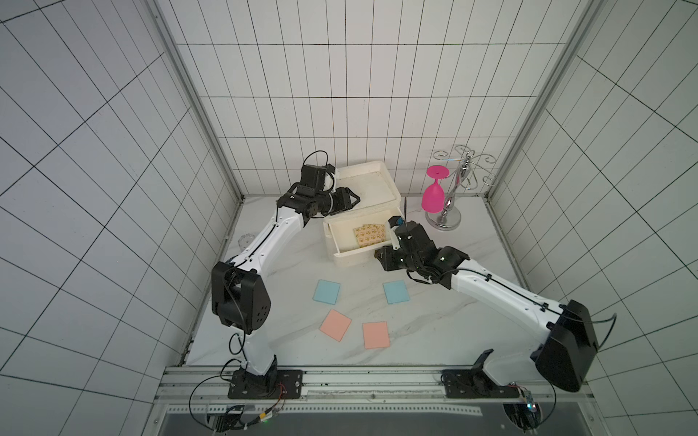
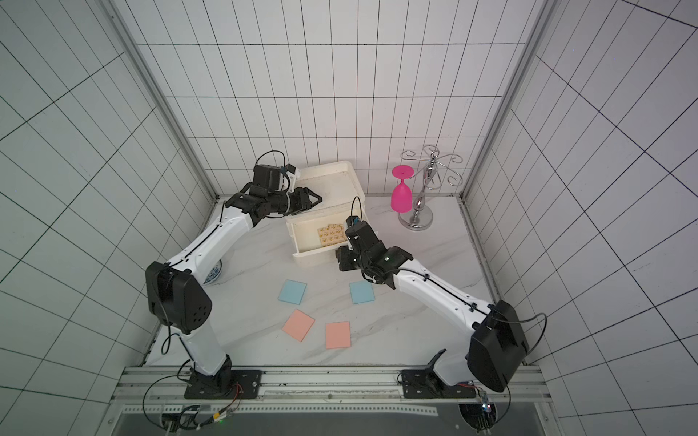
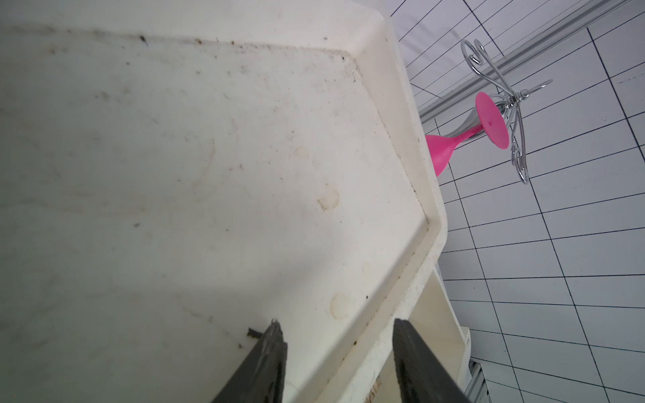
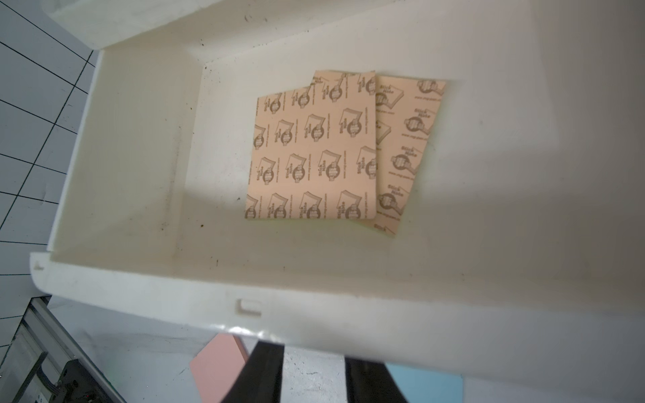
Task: Please put the sticky notes in the drawer by color
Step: Close the drawer in the storage box.
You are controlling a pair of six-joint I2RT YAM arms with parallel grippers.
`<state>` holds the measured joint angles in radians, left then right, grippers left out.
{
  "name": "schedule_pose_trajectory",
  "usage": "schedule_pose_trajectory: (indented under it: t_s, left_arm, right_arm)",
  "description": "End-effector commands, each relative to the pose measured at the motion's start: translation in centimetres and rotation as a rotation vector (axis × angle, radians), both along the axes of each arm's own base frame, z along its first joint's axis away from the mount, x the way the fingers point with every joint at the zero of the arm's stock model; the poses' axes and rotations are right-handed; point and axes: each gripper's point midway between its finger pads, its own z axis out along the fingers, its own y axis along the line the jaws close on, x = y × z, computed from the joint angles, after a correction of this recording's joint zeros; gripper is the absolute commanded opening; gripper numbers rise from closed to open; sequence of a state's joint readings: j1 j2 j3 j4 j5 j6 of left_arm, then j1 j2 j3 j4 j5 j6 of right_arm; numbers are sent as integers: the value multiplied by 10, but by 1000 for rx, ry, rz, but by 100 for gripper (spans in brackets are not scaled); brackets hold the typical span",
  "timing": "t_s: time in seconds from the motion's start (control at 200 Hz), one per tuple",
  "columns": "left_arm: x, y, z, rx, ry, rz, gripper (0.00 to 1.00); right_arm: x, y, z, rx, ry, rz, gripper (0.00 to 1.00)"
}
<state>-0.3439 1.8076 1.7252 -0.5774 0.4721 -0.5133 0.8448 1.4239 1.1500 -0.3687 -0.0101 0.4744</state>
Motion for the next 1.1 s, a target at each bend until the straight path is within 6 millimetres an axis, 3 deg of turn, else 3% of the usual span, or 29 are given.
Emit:
schedule_pose_trajectory:
  t_s: [0.0, 0.205, 0.545, 0.829, 1.094]
  left_arm:
    - [-7, 8, -36, 51, 96, 7, 53]
    - [-9, 6, -41, 38, 108, 3, 53]
    - [-14, 0, -51, 25, 143, -13, 53]
    - [-17, -1, -46, 18, 135, -19, 53]
    - [-20, -4, -42, 11, 133, -29, 53]
  right_arm:
    - [12, 17, 16, 50, -51, 2, 33]
    - [17, 27, 15, 84, -53, -11, 32]
    - [32, 44, 53, 175, -132, -23, 33]
    - [41, 54, 76, 220, -178, -24, 31]
    - [57, 61, 64, 169, -196, -20, 31]
